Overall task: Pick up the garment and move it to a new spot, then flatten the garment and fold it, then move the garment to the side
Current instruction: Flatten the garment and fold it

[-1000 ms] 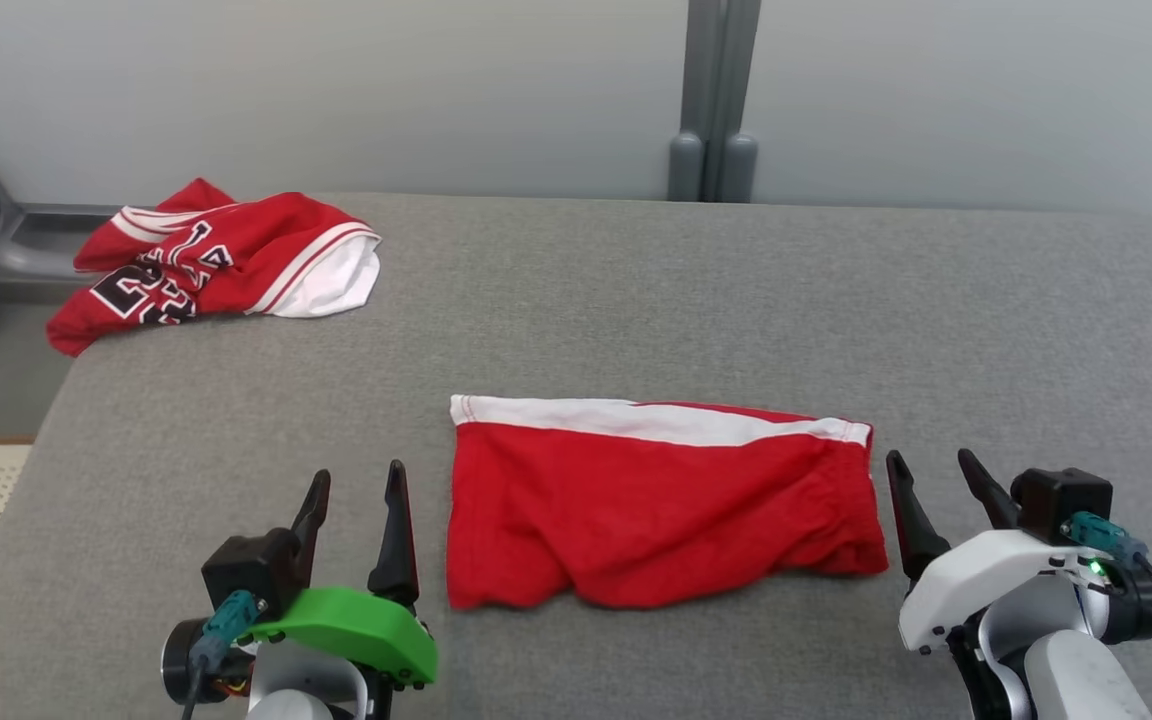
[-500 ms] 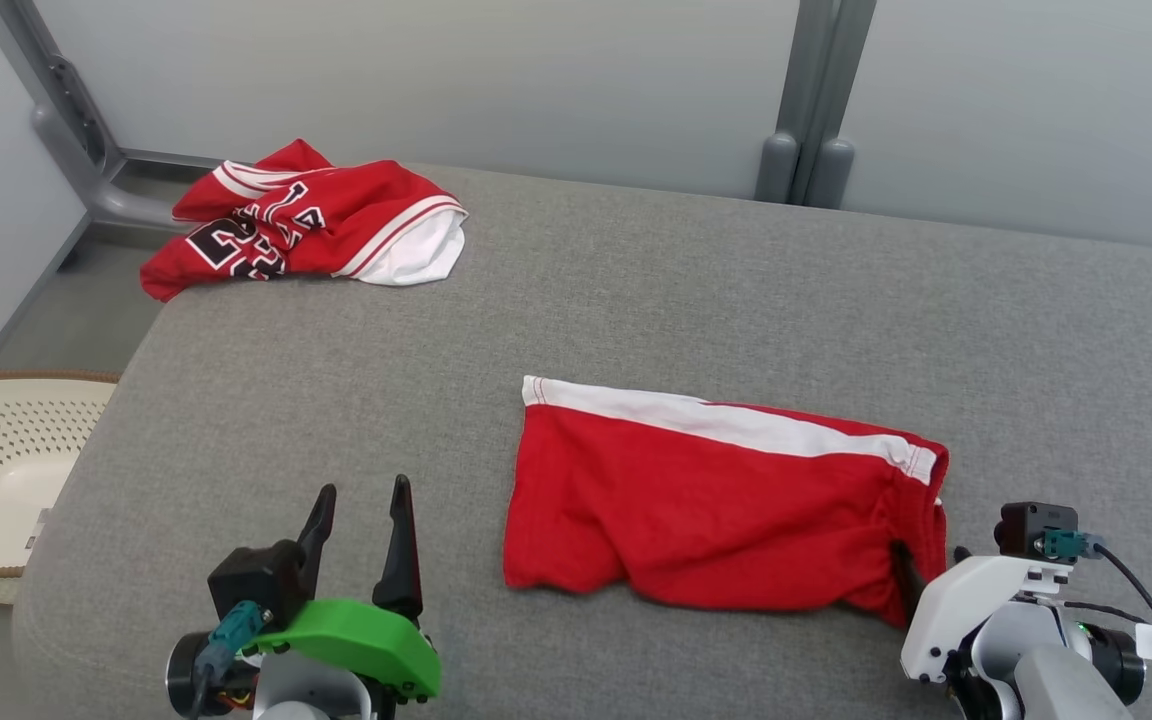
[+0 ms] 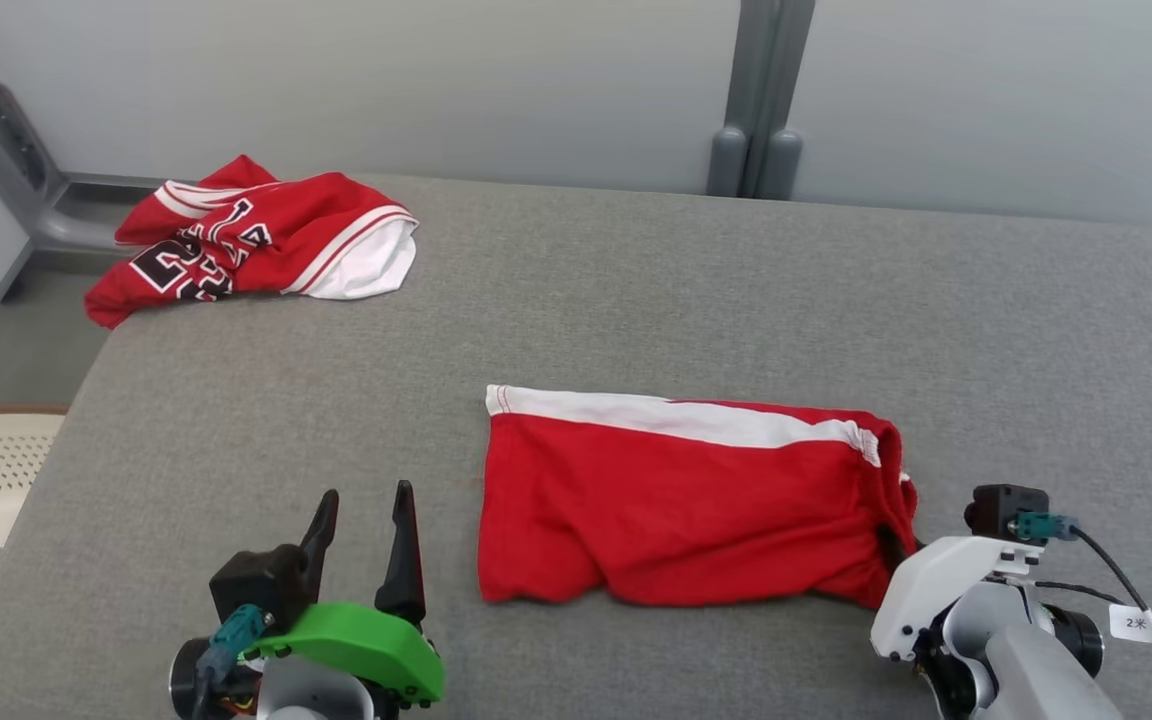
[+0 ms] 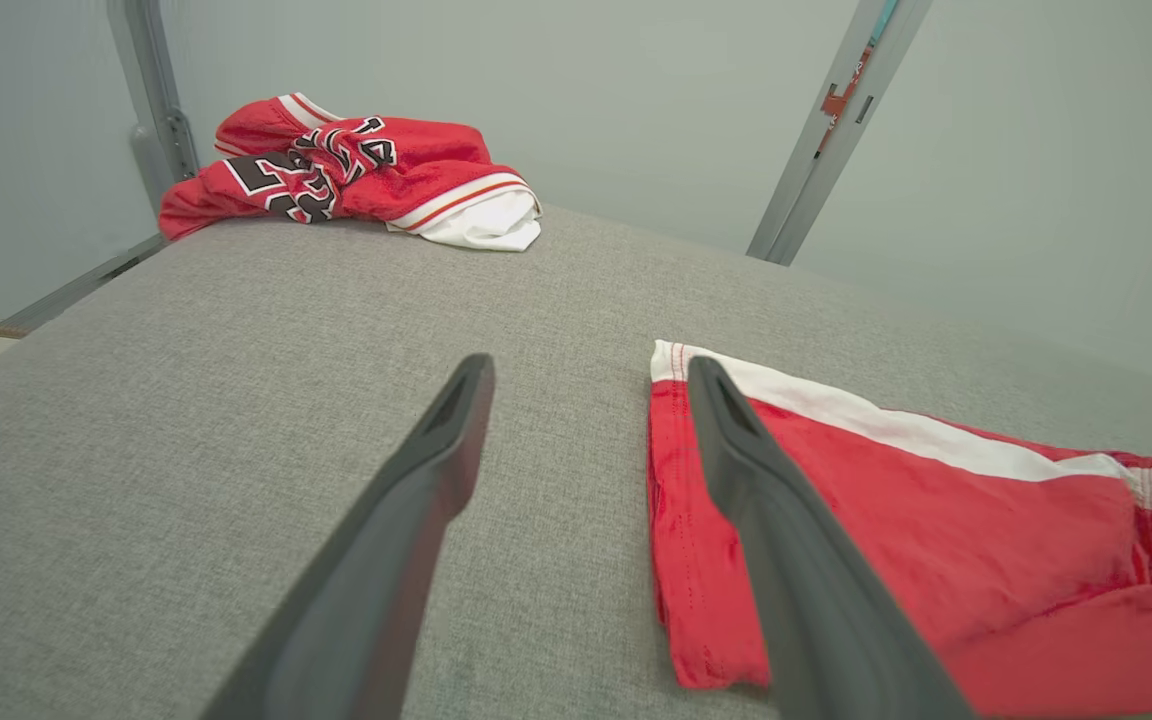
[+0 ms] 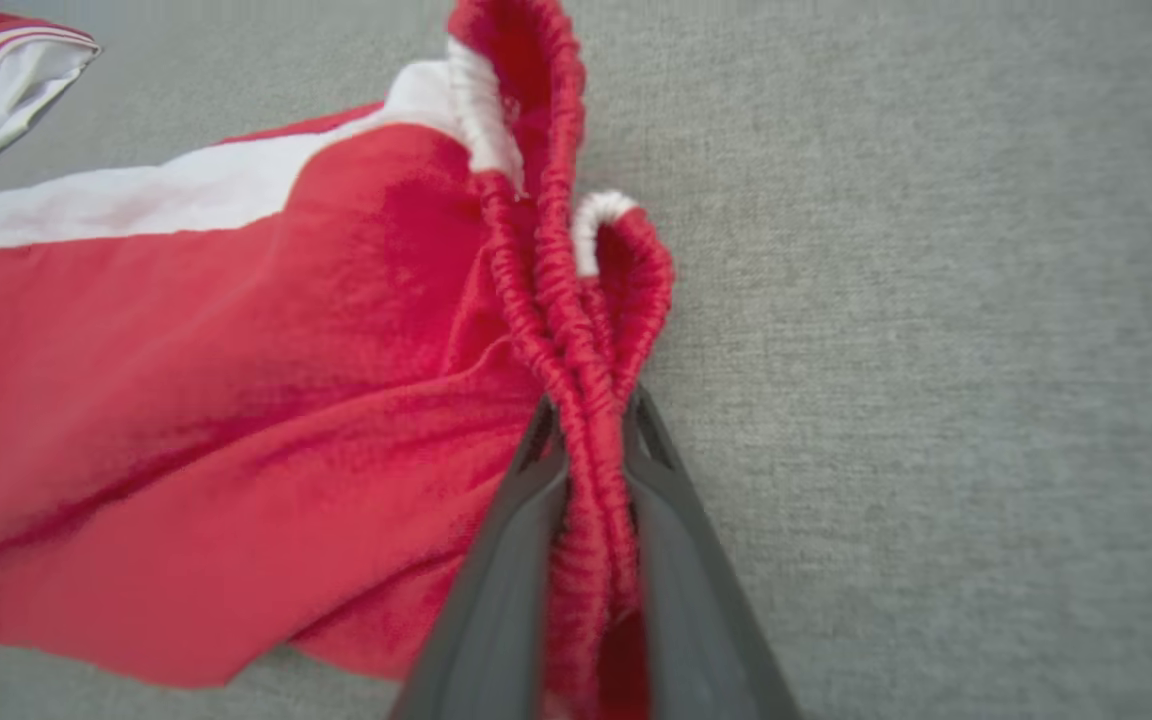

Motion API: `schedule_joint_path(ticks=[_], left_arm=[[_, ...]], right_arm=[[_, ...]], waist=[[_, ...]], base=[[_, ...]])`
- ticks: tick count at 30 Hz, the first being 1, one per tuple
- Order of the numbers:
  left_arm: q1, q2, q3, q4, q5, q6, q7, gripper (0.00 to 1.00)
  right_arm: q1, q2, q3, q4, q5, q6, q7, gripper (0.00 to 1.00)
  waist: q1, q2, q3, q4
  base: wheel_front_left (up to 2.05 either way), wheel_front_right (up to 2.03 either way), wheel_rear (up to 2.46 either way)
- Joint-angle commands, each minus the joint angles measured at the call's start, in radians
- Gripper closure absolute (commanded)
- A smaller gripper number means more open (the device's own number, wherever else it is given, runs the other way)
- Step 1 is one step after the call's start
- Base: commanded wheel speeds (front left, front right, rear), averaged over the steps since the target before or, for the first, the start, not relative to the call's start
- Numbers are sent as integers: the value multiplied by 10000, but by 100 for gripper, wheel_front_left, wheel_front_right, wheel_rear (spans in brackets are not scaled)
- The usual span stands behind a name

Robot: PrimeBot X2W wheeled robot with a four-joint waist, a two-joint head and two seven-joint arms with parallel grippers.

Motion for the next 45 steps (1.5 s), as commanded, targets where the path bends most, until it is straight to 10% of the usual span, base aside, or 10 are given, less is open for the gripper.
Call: schedule_joint_path(ticks=[1,13,27,43,44,45], left_arm=[[102,-39,5,-50,-174,-47,38,0],[15,-124,-238,-210,-209,-75,196,0],[-208,-130,-339,-142,-233,-68,149,0],[-518,-308,-335,102,-405,-63,-191,0],[-540,-327,-341,120,-420,-63,-210,0],[-563,-352,-346,152,-435,-65,-236,0]], right_arm=[[-37,-167,-149,-36,190,-21,66,100],[648,-1621,-793,-1572,1433,-17,1704,100],[890,-507,703,-5057,3344,-12,3577,100],[-173,-51,2204,-3377,3389,-12,3077,100],[-245,-51,2306,-3255,3371,-11,2975,67],[-320,-50,2440,-3132,3388,-11,2861,2]], waist=[[0,0,-61,-310],[0,0,-77,-852],[0,0,-72,-224],[0,0,485,630],[0,0,514,632],[0,0,543,627]], base=[[0,0,0],[0,0,0],[0,0,0],[0,0,0],[0,0,0],[0,0,0]])
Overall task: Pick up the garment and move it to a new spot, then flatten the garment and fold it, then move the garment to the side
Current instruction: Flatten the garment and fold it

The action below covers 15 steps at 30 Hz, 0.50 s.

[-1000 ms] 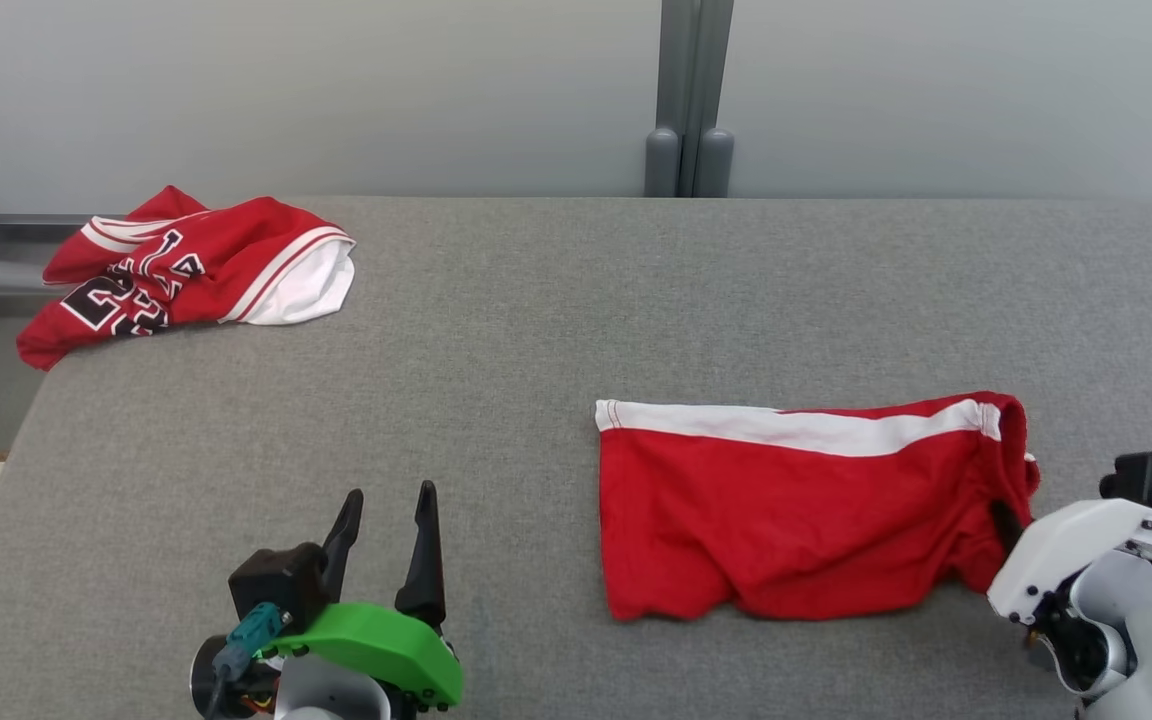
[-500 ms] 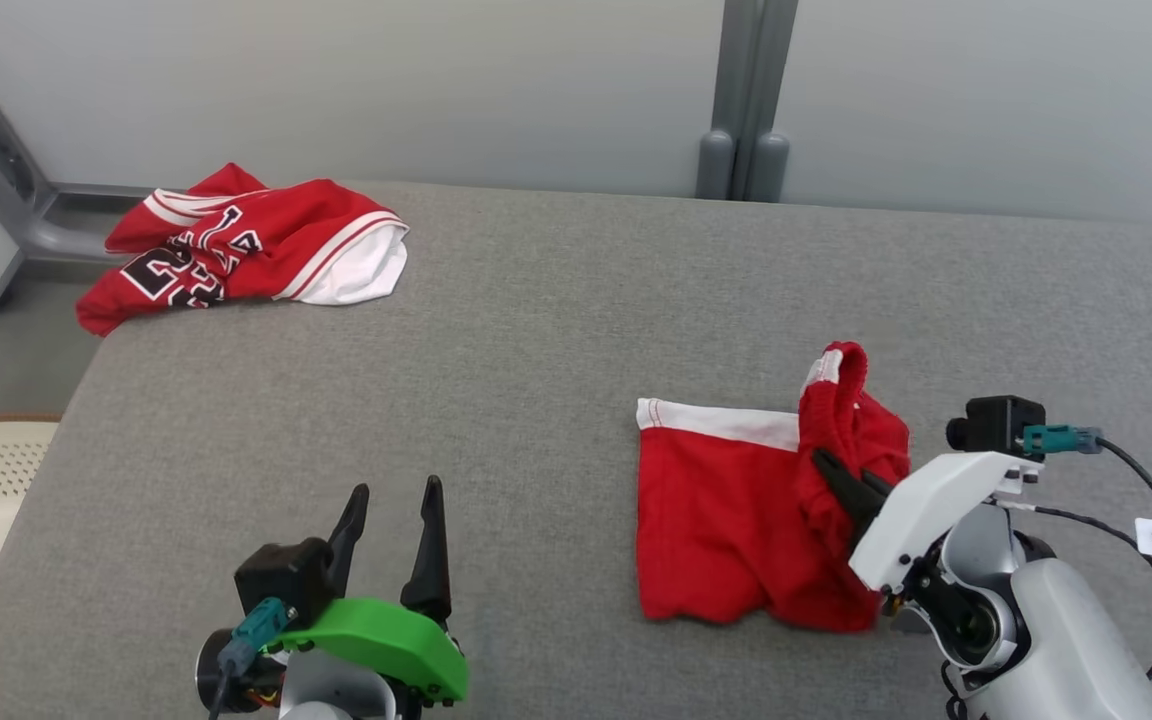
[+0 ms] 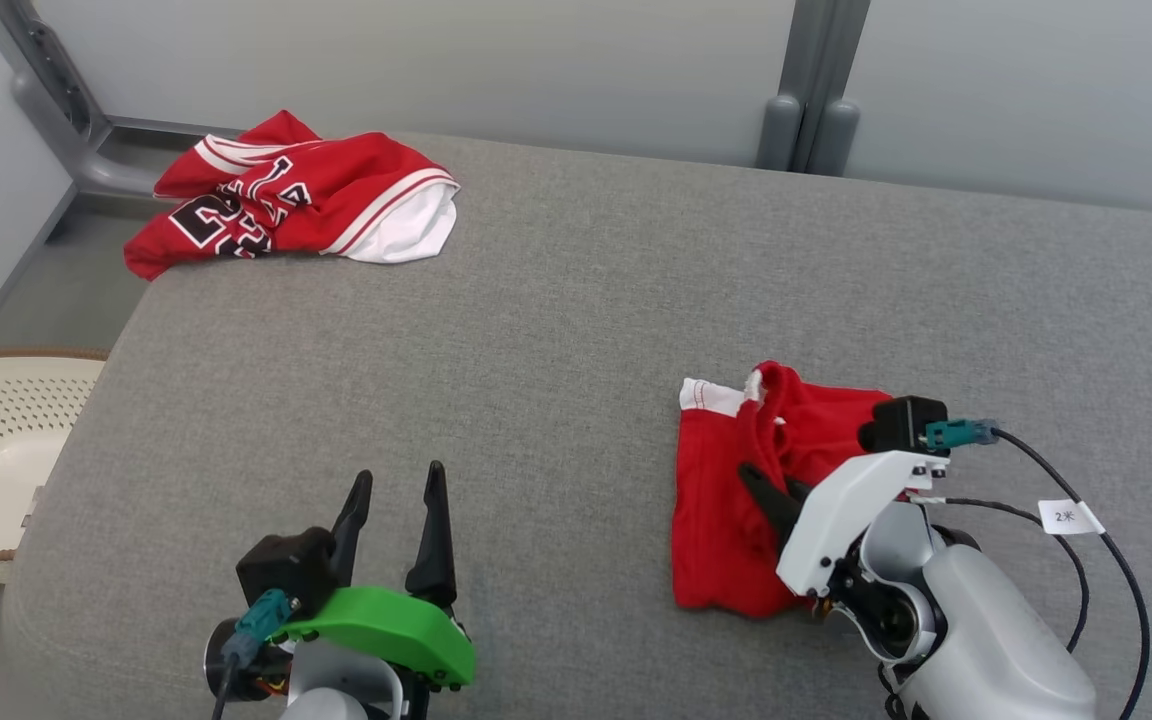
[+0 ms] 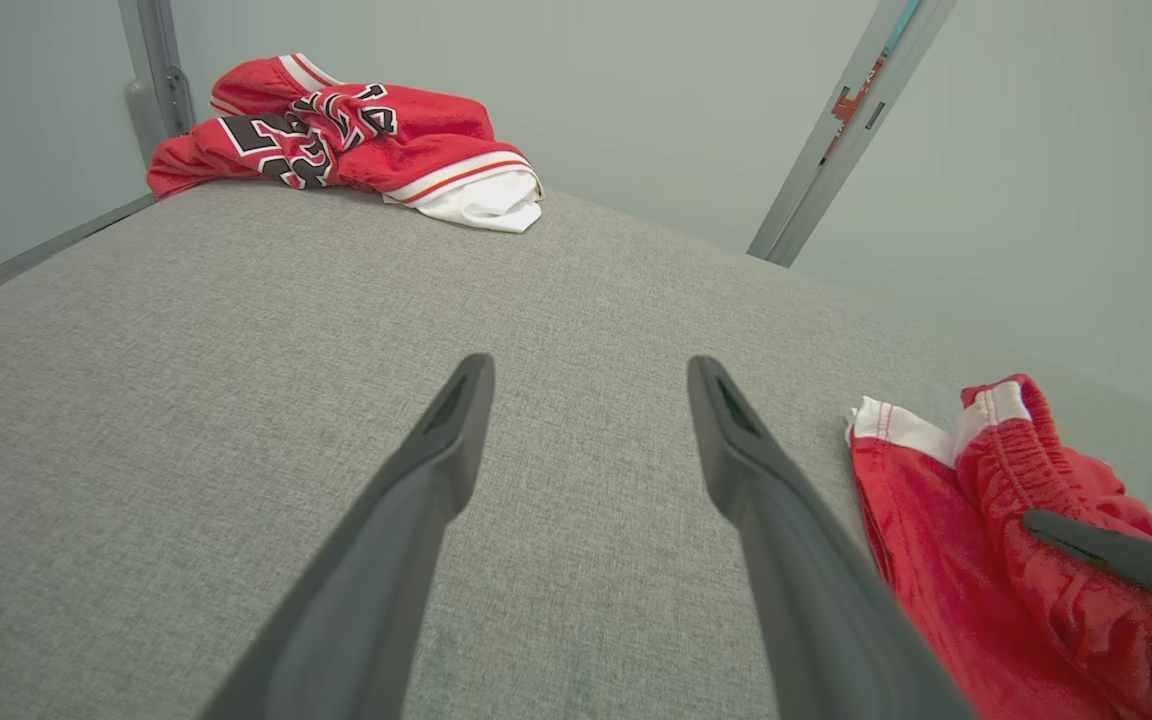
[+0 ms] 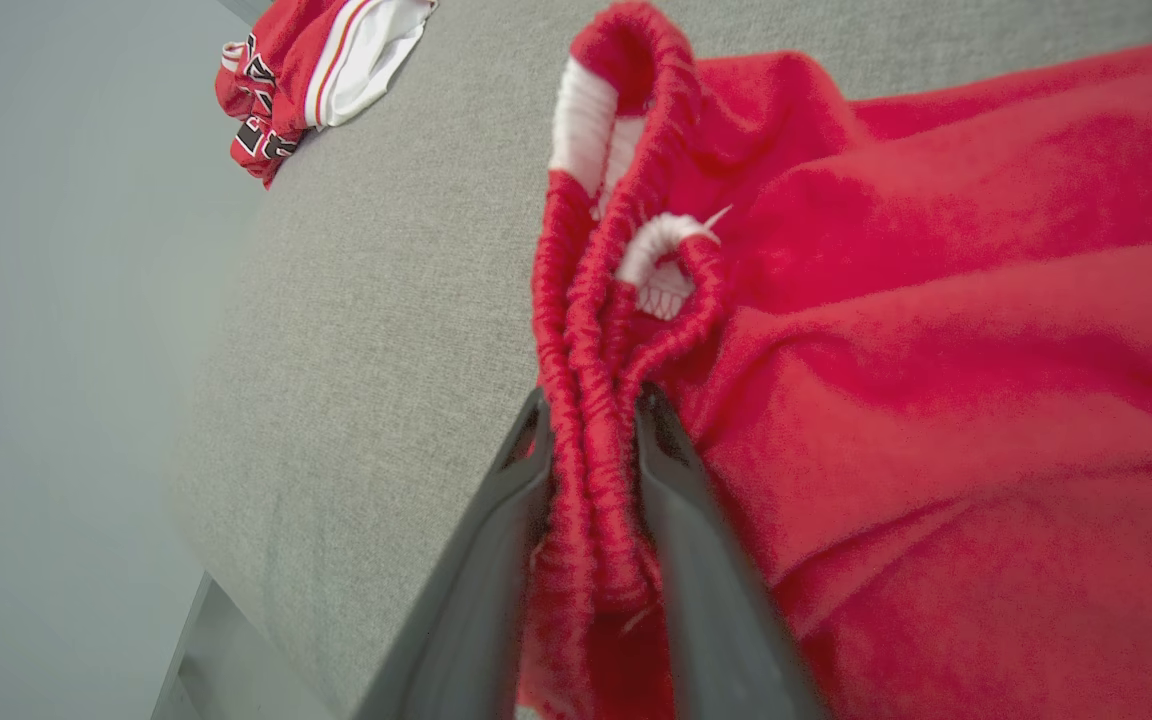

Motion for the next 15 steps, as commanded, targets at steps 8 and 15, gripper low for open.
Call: schedule_joint_path(ticks=[8,15], left_arm=[[-232,-162,-55,290,-166,-113,-279,0],[-599,-234,-232,432,-50,-211,-417,0]], right_arm=[[-547,-23,1322,-119,519,1,-696,0],[-620,-75,1070,-591,-482,1,-1992,0]], waist=[[0,0,66,-371],[0,0,-155,-875]], base=[[0,0,0],[0,0,0]])
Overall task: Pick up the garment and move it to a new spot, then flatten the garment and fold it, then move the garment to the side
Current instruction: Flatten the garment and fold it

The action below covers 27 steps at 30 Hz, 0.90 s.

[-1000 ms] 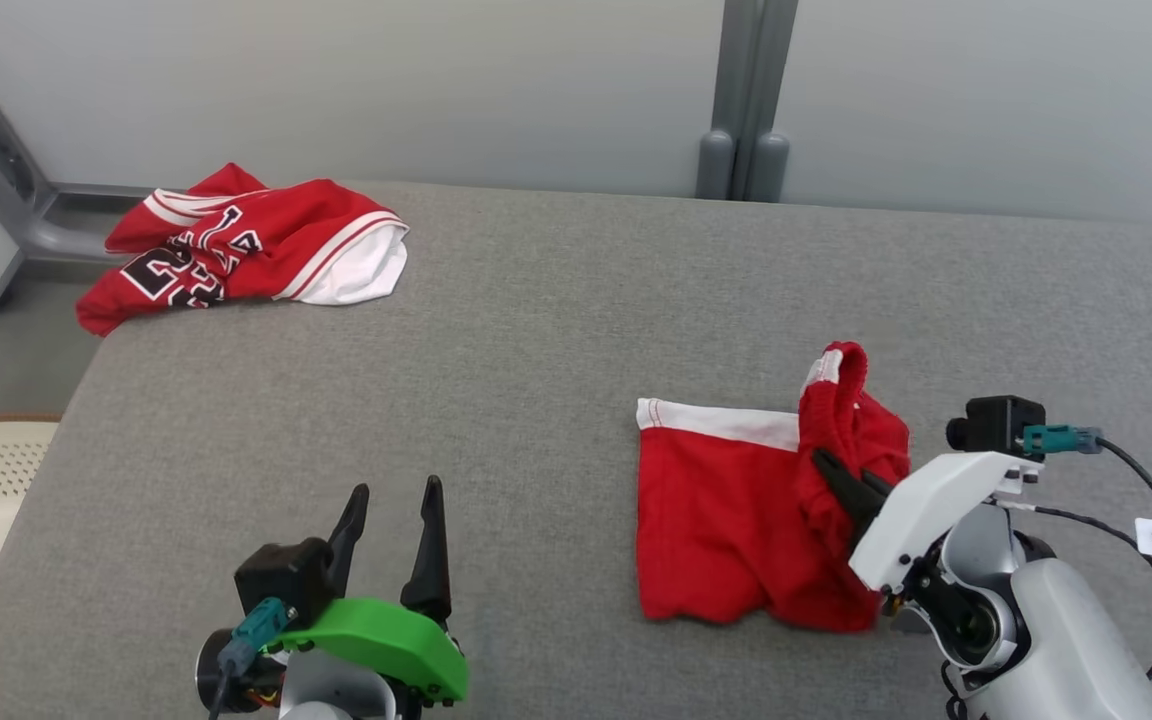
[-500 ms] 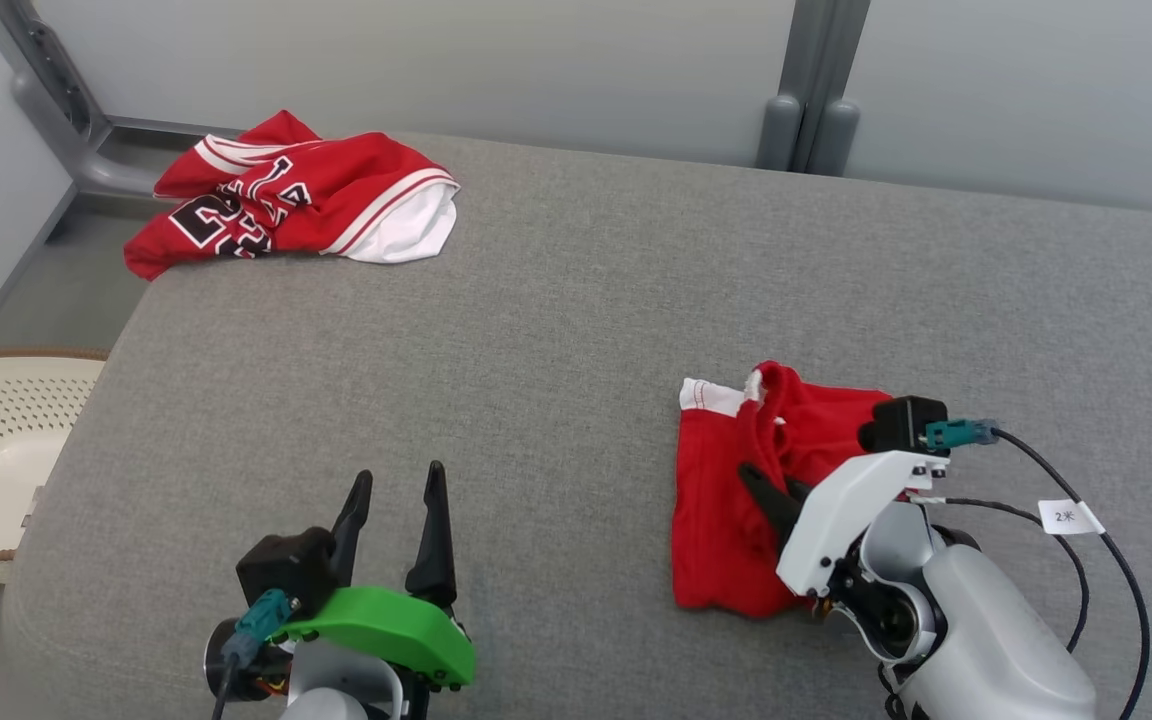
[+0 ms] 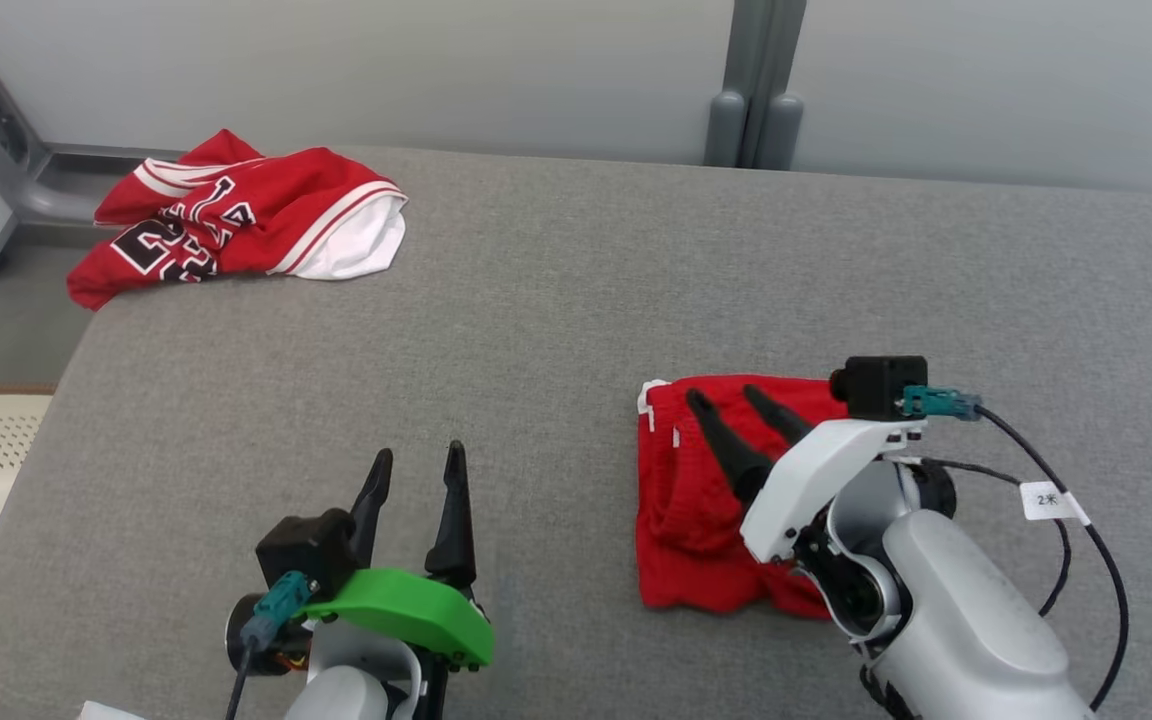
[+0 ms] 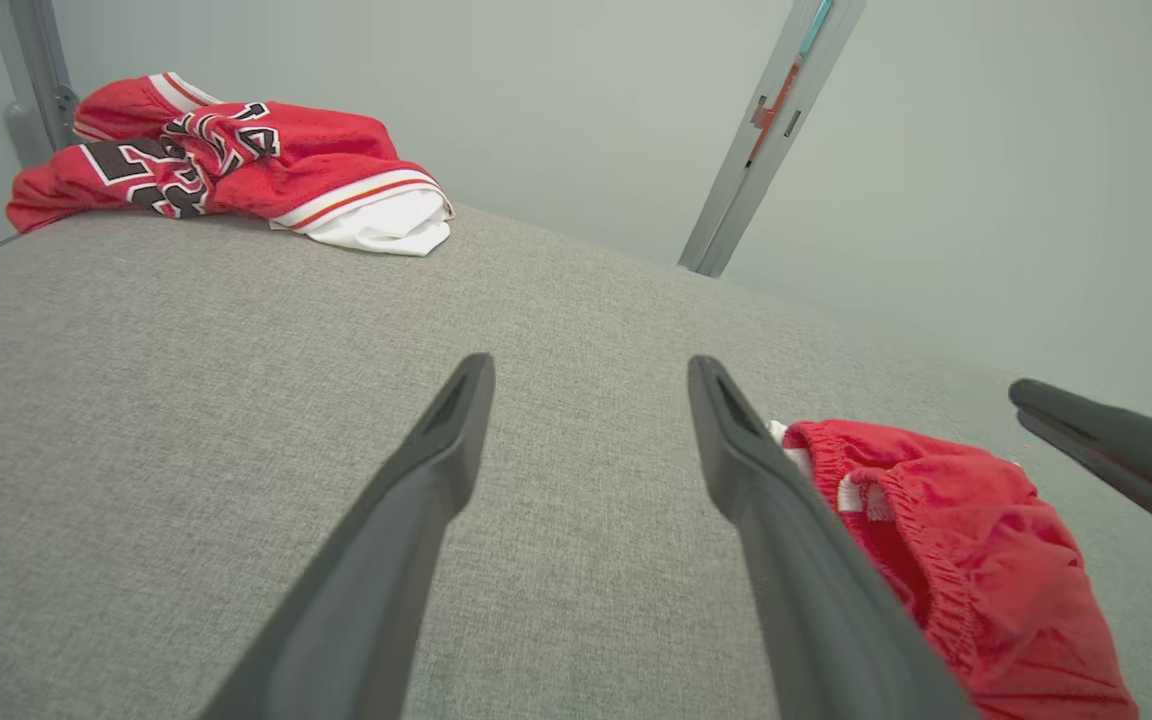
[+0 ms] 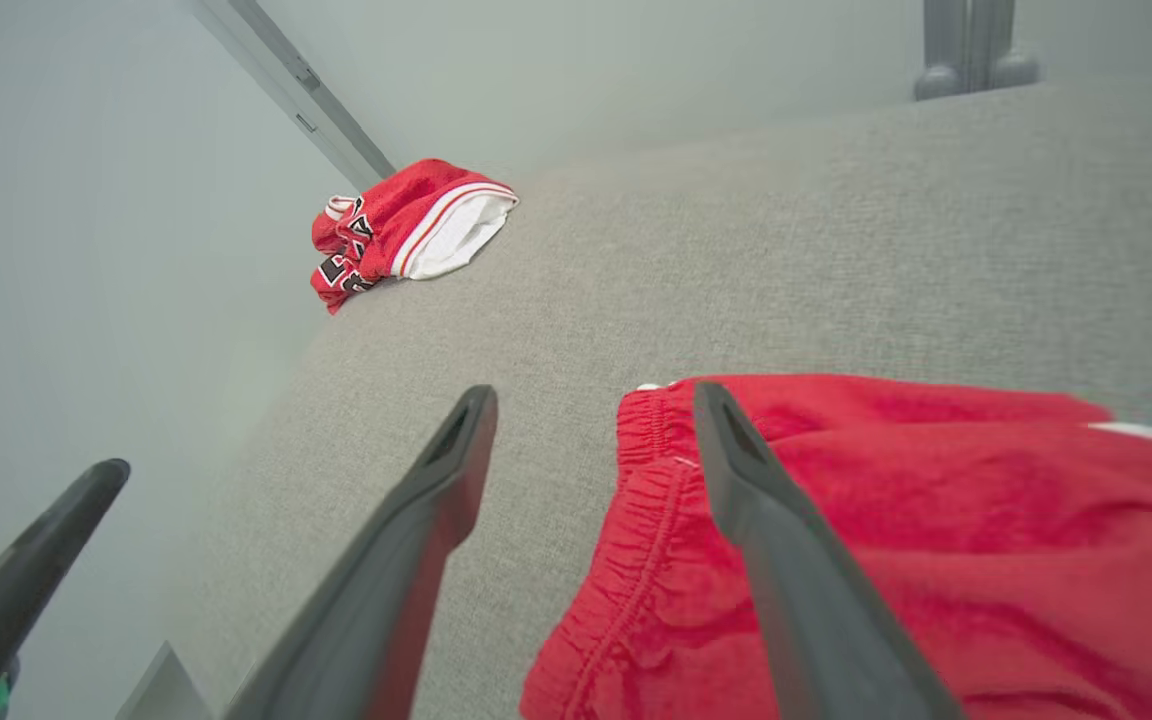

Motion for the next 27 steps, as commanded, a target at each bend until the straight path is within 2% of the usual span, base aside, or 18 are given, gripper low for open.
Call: schedule_joint_path(ticks=[1,6,14,20,27], left_arm=[[-254,14,-6,30,53,-51,-73,0],[-551,60,74,20,111,29,-131,0],[-318,197,278,37,77,132,-258,0],[255,353,471,139,16,235,-369,0],[863,593,617,79,200,393,-439,0]], right_arm=[[-22,-160,-173,-80,-469,-1,-373,0],[395,-456,-1013,-403,-2435,-1,-1757,0],[1739,-183,-2443,-1489,-3778,-1,-2512,0],[2828,-38,-2853,-2273,-4320,-1,-3112,0],[3709,-21,-2649,-2377,-3405,-1,-3684,0]], waist=[[0,0,-177,-261],[0,0,-455,-695],[0,0,-682,-1272],[0,0,-856,-1561],[0,0,-1022,-1621]], base=[[0,0,0],[0,0,0],[0,0,0],[0,0,0],[0,0,0]])
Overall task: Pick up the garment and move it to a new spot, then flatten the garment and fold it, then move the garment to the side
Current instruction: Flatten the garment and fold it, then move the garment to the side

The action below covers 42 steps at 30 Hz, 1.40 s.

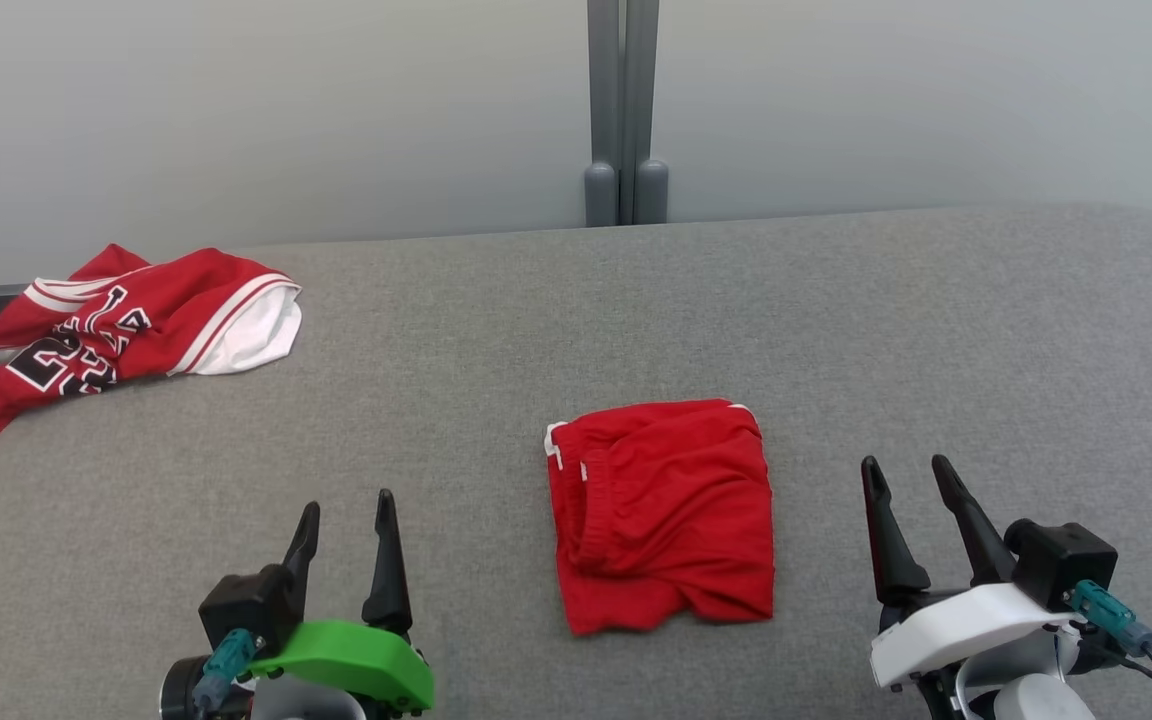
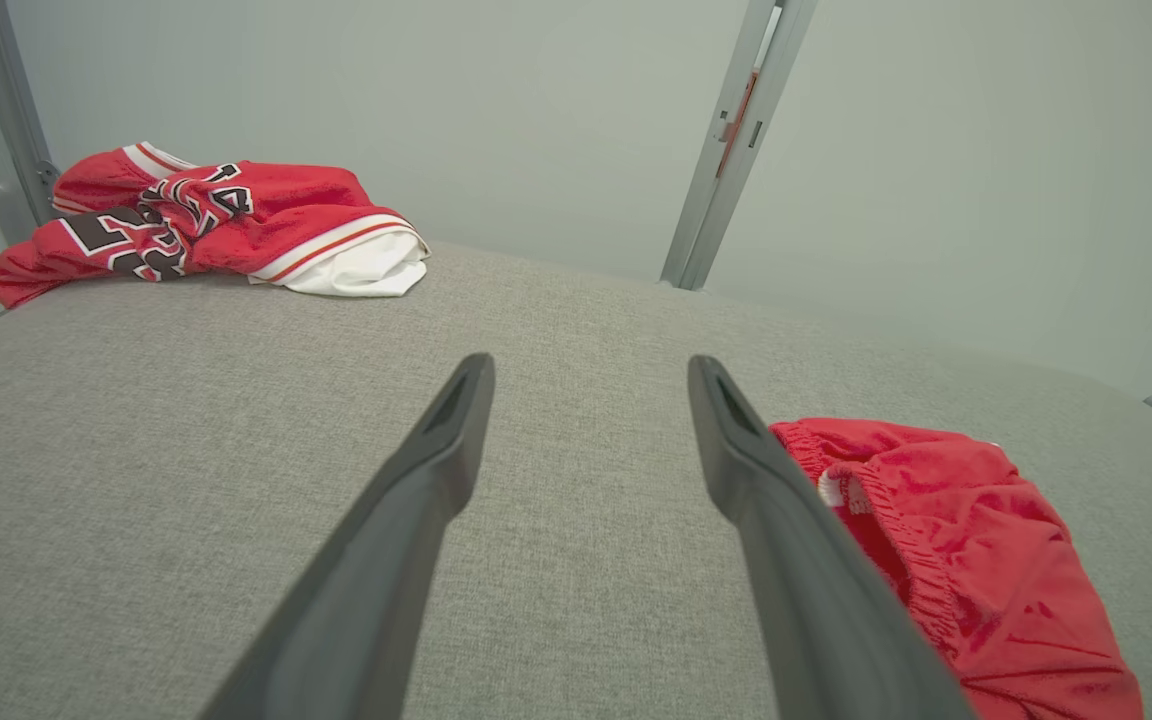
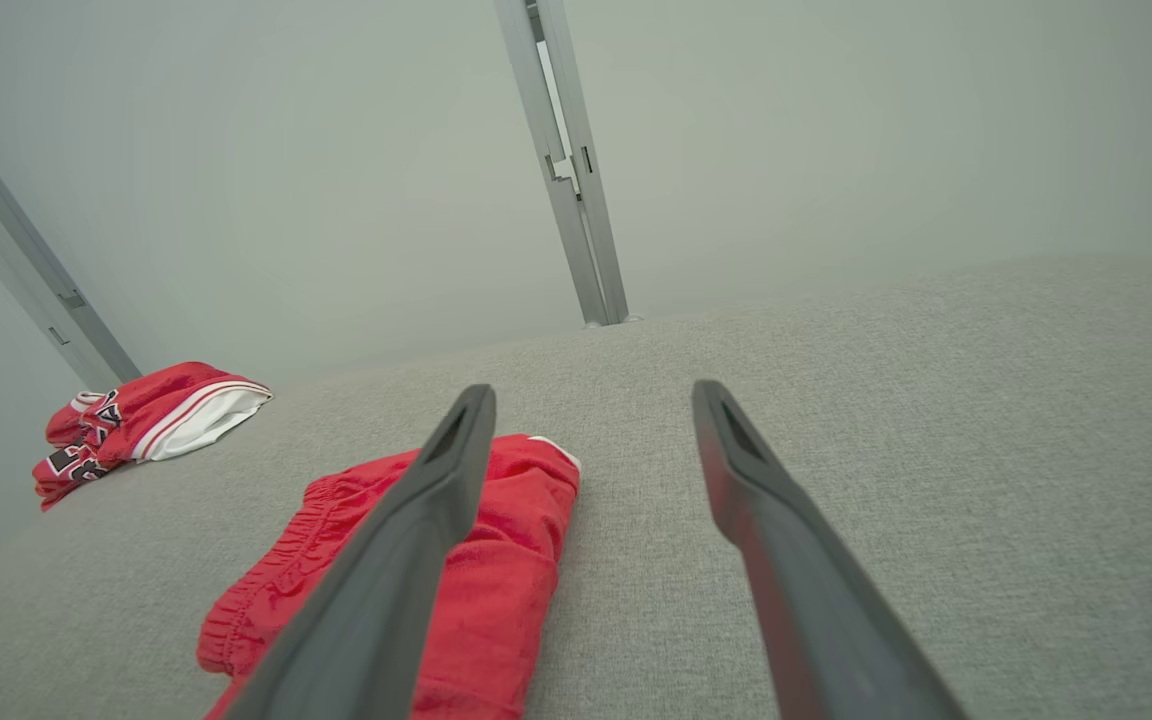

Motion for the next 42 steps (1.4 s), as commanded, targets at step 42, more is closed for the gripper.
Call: schedule_joint_path(ticks=[42], left_arm=[[-25,417,-315,-274,170,270,306,0]], right_arm=[[-1355,-8,-1638,1599,-1507,-1,1697,0]], waist=[[0,0,185,1769]], base=[[0,0,0]])
